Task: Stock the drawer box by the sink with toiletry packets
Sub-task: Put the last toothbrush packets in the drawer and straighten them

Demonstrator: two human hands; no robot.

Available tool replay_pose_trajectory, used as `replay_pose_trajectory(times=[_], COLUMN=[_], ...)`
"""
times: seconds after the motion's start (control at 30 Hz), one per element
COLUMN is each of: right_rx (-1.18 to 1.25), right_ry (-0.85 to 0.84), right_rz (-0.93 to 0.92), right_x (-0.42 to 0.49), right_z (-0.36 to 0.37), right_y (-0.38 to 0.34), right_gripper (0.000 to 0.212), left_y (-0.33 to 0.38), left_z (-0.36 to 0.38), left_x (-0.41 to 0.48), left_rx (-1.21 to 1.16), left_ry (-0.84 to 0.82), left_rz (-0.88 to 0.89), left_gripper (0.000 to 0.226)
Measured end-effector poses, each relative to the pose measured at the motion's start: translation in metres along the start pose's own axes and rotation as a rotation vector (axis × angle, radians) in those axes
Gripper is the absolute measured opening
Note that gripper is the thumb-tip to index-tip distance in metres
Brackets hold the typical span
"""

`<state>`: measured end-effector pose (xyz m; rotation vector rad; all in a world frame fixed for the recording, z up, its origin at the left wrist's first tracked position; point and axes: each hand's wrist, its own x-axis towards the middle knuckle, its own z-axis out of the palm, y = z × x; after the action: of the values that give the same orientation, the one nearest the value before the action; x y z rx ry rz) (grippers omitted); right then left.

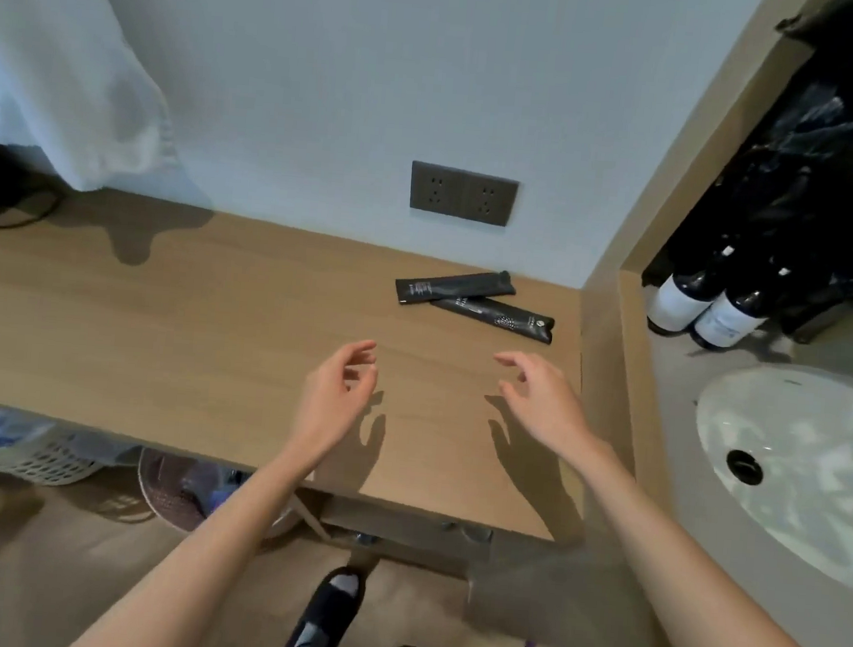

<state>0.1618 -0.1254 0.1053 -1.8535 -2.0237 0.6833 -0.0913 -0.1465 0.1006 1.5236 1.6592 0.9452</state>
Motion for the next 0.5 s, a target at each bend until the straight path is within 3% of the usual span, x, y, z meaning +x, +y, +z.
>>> replay_pose_trajectory(times=[0.33, 0.5], right_rx=[-0.039, -0.097], right_ry=[-0.014, -0.117], right_rz=[0.285, 0.361], right_x=[0.121, 0.147], right_z=[0.035, 0.061], right_y=[0.021, 0.041], right_gripper=[0.050, 0.059], left_y=[-0.037, -0.078], left_z=[0.032, 0.067], left_x=[0.180, 0.230], left_rx=[0.169, 0.326], left_ry=[-0.329, -0.446], left_rz=[0.101, 0.158], left_gripper=[0.054, 0.070])
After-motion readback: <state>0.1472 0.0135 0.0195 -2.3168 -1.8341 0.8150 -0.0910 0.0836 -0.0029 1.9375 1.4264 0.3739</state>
